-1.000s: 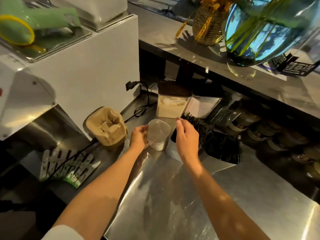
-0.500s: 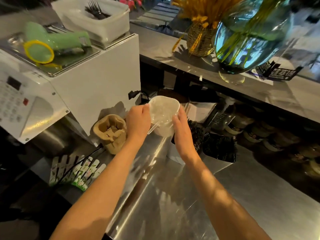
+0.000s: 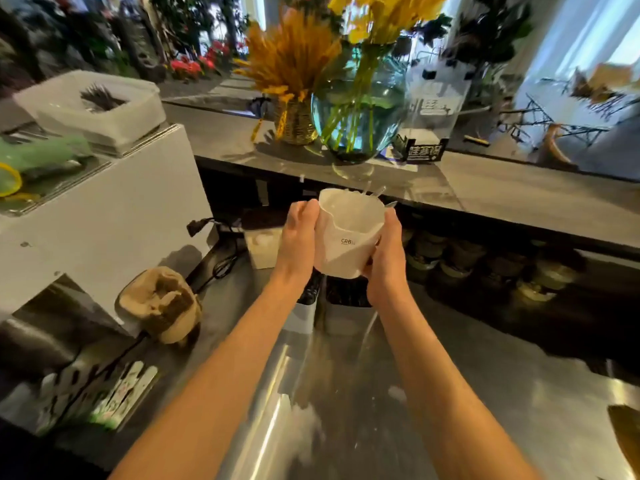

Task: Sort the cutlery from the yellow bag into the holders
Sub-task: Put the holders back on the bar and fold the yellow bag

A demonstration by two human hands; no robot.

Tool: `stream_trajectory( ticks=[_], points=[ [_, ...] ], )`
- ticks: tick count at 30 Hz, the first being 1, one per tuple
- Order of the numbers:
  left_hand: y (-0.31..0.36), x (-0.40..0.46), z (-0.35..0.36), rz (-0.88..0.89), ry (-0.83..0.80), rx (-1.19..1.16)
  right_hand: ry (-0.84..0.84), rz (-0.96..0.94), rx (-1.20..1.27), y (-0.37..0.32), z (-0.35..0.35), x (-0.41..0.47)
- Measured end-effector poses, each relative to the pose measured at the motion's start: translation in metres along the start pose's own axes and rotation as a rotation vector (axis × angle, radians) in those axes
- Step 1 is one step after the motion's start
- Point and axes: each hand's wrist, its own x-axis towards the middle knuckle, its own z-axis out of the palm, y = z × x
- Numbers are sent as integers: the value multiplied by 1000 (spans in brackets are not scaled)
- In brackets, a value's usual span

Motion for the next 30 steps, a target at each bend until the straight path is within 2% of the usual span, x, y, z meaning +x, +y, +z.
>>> stream_trajectory(
  ticks=[2,6,9,12,13,15,18,20,22,25,30],
  points=[
    [-1,-11,30,-87,-108,-125,14,15,7,-14,-27,-6],
    [-1,-38,89,-189,-288,-137,77,-22,-66,-38,-88,-16],
    [-5,-56,134,-249,-318,-124,88,-24,-96,-56,-135,-25],
    [-9,-74,177,-299,-279,-145,72,-53,-138,-65,-183,-30],
    [-11,-78,191,-305,-273,-156,93,-112,-147,-66,-199,-32],
    [-13,-86,214,-292,-261,-177,164,-349,-270,-69,-231,-37],
    [-11,-96,242,-274,-219,-211,115,-782,-692,-73,-269,-41],
    [-13,-98,254,-263,-208,-210,62,-920,-846,-72,-281,-35],
    [-16,-100,265,-242,-201,-177,83,-989,-889,-70,-290,-28],
    [-19,-102,273,-221,-206,-136,130,-1019,-839,-72,-301,-21],
    [-28,-103,276,-171,-244,-104,172,-916,-721,-94,-303,-23]
  ],
)
